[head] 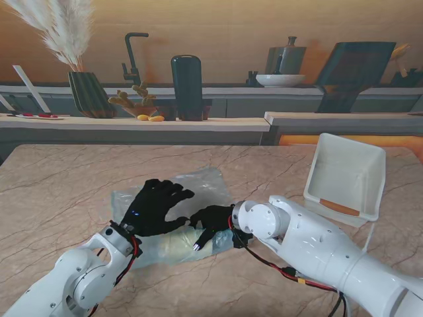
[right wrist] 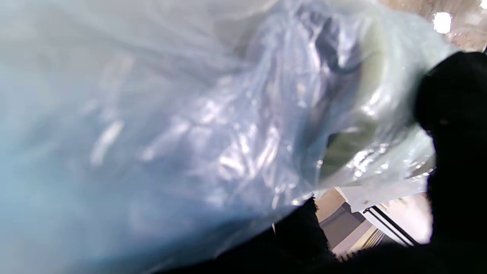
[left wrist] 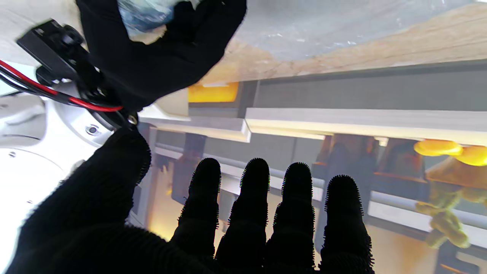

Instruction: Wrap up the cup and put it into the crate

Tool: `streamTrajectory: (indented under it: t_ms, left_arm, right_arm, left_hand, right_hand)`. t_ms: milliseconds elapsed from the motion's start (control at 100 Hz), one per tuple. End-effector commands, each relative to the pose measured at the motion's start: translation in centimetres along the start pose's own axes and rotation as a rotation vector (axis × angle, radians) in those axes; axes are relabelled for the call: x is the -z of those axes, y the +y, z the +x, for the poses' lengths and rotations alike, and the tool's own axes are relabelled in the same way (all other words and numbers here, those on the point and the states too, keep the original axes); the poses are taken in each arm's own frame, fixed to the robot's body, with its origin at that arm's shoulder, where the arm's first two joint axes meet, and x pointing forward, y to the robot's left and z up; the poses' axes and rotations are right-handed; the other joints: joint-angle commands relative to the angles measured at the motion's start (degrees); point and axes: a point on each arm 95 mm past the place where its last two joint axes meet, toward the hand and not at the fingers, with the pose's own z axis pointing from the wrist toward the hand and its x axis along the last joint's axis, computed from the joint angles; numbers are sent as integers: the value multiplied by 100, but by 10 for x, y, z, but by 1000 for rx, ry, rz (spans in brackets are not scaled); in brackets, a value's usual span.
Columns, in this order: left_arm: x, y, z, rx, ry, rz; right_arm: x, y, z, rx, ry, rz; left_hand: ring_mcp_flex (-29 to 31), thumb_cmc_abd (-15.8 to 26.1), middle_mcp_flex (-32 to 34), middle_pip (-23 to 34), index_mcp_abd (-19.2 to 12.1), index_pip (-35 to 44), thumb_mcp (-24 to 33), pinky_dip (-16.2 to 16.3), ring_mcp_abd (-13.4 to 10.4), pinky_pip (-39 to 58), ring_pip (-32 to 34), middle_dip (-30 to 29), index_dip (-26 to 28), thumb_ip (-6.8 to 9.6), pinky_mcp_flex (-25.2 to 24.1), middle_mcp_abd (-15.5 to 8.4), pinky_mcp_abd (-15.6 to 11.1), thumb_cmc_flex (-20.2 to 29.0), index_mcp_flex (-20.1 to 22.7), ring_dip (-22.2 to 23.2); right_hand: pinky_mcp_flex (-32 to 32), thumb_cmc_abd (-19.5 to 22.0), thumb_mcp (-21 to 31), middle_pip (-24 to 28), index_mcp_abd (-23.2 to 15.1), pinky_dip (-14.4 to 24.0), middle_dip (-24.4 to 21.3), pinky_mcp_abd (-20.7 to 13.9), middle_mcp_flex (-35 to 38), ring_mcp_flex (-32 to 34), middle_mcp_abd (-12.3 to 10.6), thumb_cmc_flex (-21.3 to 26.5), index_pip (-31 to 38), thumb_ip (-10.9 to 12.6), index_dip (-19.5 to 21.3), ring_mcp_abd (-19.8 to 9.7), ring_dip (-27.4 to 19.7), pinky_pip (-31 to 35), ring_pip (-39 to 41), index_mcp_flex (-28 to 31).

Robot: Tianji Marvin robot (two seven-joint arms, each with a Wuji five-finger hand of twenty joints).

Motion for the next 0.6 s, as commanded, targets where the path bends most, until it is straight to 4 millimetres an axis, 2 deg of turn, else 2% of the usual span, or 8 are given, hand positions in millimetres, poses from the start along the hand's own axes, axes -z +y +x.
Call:
streamTrajectory:
  t_ms: [0, 120, 320, 380, 440, 460, 590]
  left_arm:
    - [-2, -1, 5, -1, 25, -28]
    - [-5, 4, 6, 4, 64, -129]
    - [-7, 14, 4, 14, 115, -352]
    - [-6, 18, 3, -1, 111, -395]
    - [-6, 23, 2, -31, 100, -426]
    - [-6, 25, 1, -45, 91, -438]
    - [-3, 37, -4, -100, 26, -514]
  right_arm:
    - [0, -20, -19, -28, -59, 47]
    - [2, -18, -22, -71, -88, 55]
    - [5, -16, -26, -116, -125, 48]
    - [6, -15, -27, -120, -133, 43]
    - [7, -15, -28, -122, -139, 39]
    - [7, -15, -28, -124, -141, 37]
    - [8, -14, -29, -131, -148, 30]
  left_hand:
    - [-202, -126, -233, -178, -117, -151, -80, -63, -141, -135, -143, -83, 78, 55, -91, 58, -43, -162, -18, -98]
    - [101, -294, 19, -169, -137, -125, -237, 42, -43, -24, -43, -121, 131, 44, 118, 42, 84, -568, 68, -99]
    - [-174, -529, -419, -453, -310, -384, -342, 57, -51, -392, -323, -243, 134, 90, -33, -24, 119, -980, -264, -212]
    - [-241, -561, -606, -535, -313, -455, -303, 72, 84, -432, -370, -284, 118, 96, -37, -49, 143, -949, -411, -232]
    - [-123, -599, -707, -566, -269, -493, -239, 116, 498, -409, -324, -309, 111, 103, 127, -22, 388, -903, -495, -223]
    - [-63, -613, -765, -584, -220, -523, -216, 139, 571, -378, -284, -321, 100, 105, 201, -3, 445, -891, -562, -210]
    - [371, -690, -1021, -494, -55, -661, 97, 549, 753, 311, 286, -392, -26, 83, 547, 93, 600, -891, -996, -6]
  right_hand:
    - [415, 530, 1910, 673, -256, 76, 103, -775, 819, 427, 91, 1937, 489, 627, -3, -493, 203, 989, 644, 514]
    - [422, 554, 1887, 709, -217, 80, 115, -792, 815, 427, 128, 1941, 473, 647, -42, -497, 220, 1025, 666, 530]
    - [422, 600, 1842, 747, -187, 72, 124, -789, 791, 426, 159, 1959, 445, 674, -84, -483, 231, 1048, 676, 563]
    - [422, 609, 1831, 756, -183, 69, 127, -788, 781, 426, 164, 1958, 445, 681, -87, -482, 232, 1050, 676, 567]
    - [422, 612, 1827, 764, -178, 66, 129, -787, 777, 426, 167, 1960, 443, 689, -89, -482, 232, 1051, 675, 568]
    - [422, 611, 1824, 764, -172, 65, 128, -787, 773, 426, 169, 1959, 443, 691, -90, -482, 233, 1052, 675, 570]
    - [421, 617, 1811, 777, -164, 60, 130, -786, 767, 426, 159, 1963, 438, 702, -94, -482, 234, 1054, 675, 577]
